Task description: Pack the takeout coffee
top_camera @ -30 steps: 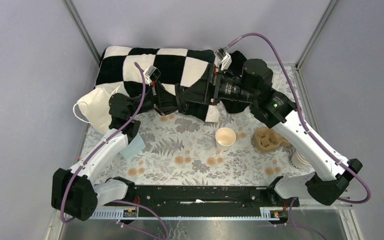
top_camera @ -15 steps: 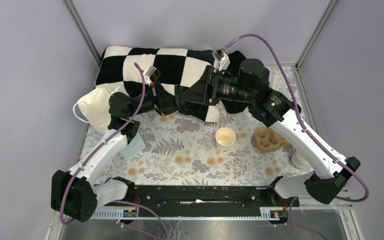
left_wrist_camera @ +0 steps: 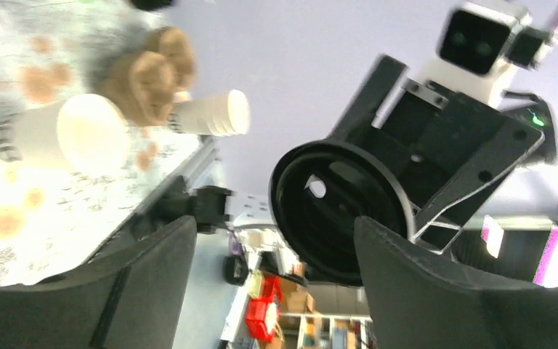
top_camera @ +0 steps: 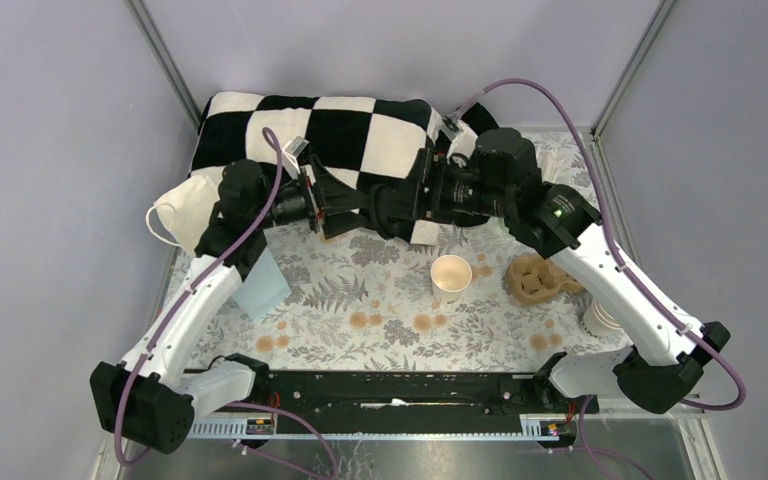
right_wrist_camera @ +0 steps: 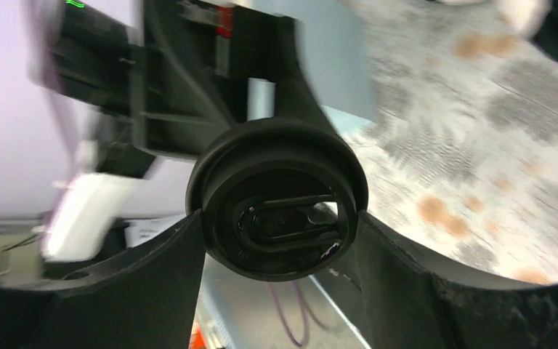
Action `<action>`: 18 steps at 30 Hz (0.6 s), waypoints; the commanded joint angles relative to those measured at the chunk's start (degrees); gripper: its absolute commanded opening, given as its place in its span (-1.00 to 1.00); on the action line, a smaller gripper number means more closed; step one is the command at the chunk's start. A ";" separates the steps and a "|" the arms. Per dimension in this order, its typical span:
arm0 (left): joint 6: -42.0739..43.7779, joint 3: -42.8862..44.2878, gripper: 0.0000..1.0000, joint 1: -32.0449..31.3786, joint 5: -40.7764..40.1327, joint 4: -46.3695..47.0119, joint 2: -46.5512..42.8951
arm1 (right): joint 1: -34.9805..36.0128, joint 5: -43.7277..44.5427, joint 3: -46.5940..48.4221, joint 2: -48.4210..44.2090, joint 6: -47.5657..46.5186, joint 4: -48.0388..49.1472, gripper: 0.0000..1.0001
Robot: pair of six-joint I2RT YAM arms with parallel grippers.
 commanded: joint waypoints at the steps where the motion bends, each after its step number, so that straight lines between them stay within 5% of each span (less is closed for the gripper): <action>1: 21.98 4.11 0.78 2.44 -9.80 -34.70 -0.59 | 0.22 18.23 4.52 -1.64 -12.90 -24.94 0.36; 4: 23.66 2.93 0.97 2.45 -11.38 -34.54 -0.44 | 0.26 27.42 4.70 0.61 -18.85 -36.06 0.34; 9: 28.04 4.38 0.97 1.72 -14.18 -34.00 2.91 | 3.93 36.41 4.61 7.36 -24.58 -41.94 0.37; 14: 33.46 7.07 0.97 -2.59 -19.75 -35.33 5.33 | 5.15 44.11 -0.01 10.92 -28.77 -40.46 0.42; 18: 35.58 8.16 0.97 -4.48 -20.13 -35.77 6.05 | 5.24 40.46 -3.02 11.99 -30.58 -37.73 0.45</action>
